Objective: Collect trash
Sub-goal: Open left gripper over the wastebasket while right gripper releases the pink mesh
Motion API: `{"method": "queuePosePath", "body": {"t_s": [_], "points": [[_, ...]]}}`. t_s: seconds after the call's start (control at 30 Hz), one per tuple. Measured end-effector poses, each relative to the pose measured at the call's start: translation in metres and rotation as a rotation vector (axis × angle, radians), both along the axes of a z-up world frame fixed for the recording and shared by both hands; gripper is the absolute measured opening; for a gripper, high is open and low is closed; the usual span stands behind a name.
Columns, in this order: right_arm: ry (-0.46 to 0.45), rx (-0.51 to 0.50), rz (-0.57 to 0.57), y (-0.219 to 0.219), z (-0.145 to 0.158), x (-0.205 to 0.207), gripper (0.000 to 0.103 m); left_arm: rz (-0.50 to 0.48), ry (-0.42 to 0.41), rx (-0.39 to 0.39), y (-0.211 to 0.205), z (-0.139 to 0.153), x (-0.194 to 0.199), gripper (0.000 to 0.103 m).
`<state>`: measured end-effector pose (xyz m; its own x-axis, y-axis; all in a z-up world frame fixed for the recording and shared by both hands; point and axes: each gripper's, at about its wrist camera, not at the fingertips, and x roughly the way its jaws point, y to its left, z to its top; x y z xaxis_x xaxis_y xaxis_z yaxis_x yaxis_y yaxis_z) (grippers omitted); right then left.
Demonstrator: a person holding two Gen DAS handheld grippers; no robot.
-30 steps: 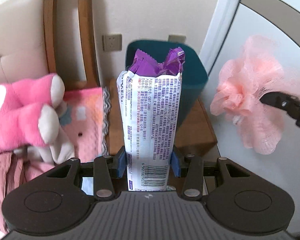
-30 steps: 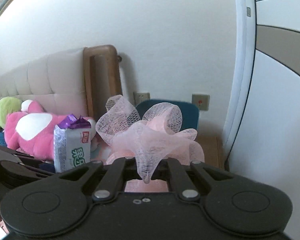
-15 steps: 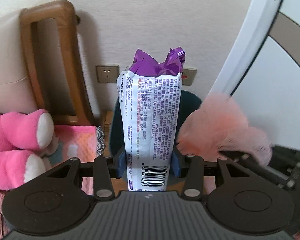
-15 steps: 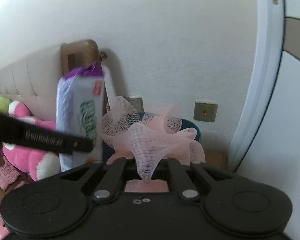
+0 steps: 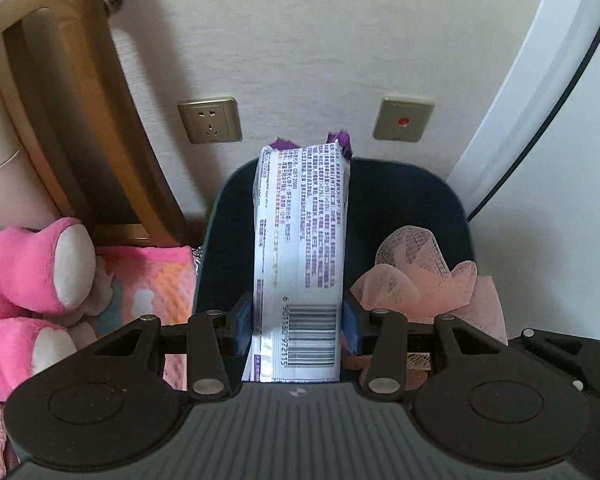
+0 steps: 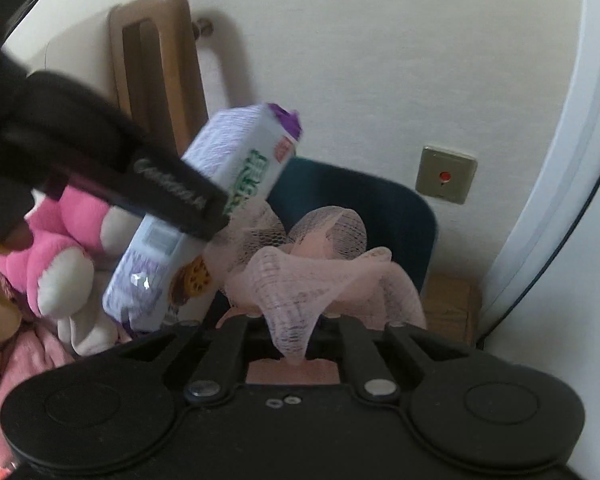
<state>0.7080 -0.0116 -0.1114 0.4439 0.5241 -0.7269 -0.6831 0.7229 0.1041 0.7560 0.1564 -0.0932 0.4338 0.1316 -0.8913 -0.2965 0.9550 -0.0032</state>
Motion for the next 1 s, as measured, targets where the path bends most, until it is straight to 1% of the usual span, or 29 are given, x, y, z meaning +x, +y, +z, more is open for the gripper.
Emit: {"method": "queuePosePath", "body": {"t_s": [0.1,0.13,0.23,0.3,0.37,0.4,0.43,0.47,0.53,0.63,0.7,0.9,1.0], "points": [[0.002,-0.014,0.011,0.003,-0.005,0.002,0.013,-0.002,0.023,0.013,0.0,-0.012,0.008,0.044],[0.002,-0.023,0.015,0.004,-0.006,0.002,0.016,-0.008,0.032,0.016,0.0,-0.016,0.01,0.044],[0.01,-0.051,0.042,0.007,-0.01,-0.002,0.018,-0.012,0.053,0.016,-0.001,-0.025,0.014,0.044],[0.012,-0.059,0.05,0.007,-0.01,-0.003,0.025,0.002,0.063,0.007,-0.002,-0.028,0.016,0.045],[0.025,-0.05,0.058,0.006,-0.009,-0.004,0.038,0.012,0.067,-0.012,0.0,-0.03,0.019,0.048],[0.027,-0.047,0.059,0.005,-0.007,-0.006,0.039,0.019,0.069,-0.024,0.0,-0.03,0.019,0.048],[0.025,-0.046,0.059,0.004,-0.006,-0.007,0.042,0.024,0.066,-0.039,0.001,-0.029,0.018,0.052],[0.025,-0.044,0.06,0.003,-0.004,-0.008,0.043,0.029,0.059,-0.051,0.002,-0.027,0.018,0.059],[0.034,-0.031,0.059,0.0,-0.001,-0.008,0.045,0.039,0.036,-0.064,0.002,-0.022,0.014,0.067],[0.039,-0.014,0.056,-0.004,0.004,-0.01,0.047,0.047,0.007,-0.082,0.002,-0.013,0.006,0.067],[0.036,-0.002,0.057,-0.007,0.009,-0.013,0.048,0.044,-0.014,-0.08,0.0,-0.006,-0.001,0.067],[0.026,0.045,0.038,-0.017,0.025,-0.025,0.054,0.023,-0.07,-0.029,-0.001,0.02,-0.036,0.067],[0.017,0.056,0.029,-0.023,0.033,-0.039,0.055,0.013,-0.096,-0.022,0.002,0.032,-0.055,0.067]]}}
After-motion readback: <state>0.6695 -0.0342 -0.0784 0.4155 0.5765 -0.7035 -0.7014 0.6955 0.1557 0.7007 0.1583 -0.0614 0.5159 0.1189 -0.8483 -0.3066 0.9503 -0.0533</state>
